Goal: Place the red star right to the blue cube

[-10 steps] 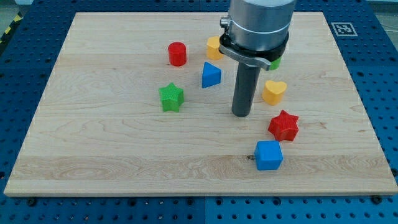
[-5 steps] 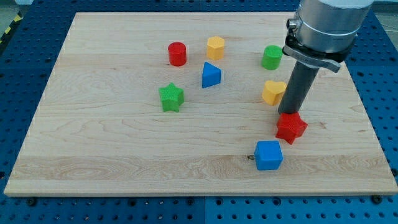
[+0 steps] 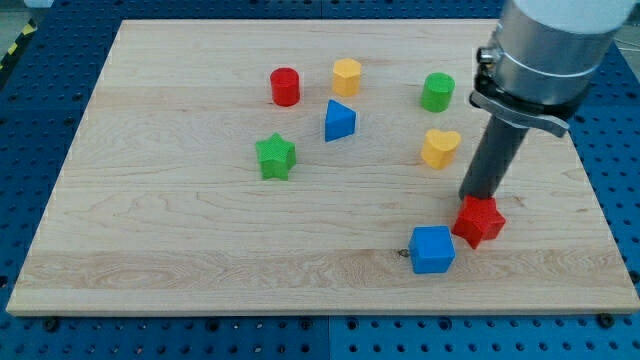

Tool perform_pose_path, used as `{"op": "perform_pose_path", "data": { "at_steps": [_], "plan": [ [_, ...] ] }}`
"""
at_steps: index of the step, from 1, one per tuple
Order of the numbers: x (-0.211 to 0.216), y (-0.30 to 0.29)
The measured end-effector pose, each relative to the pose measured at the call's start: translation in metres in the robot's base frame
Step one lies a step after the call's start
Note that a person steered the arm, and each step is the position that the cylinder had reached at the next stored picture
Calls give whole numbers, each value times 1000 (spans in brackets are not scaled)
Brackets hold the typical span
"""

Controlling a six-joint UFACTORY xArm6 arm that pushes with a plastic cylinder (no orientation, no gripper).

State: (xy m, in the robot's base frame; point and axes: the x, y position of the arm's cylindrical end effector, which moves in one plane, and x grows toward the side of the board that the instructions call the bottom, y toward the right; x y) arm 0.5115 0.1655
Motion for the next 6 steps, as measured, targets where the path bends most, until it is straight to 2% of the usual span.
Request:
{"op": "perform_pose_path", "data": {
  "at_steps": [4,5,6],
  "plan": [
    [13,1],
    [12,-8],
    [-8,-42]
  ]
}}
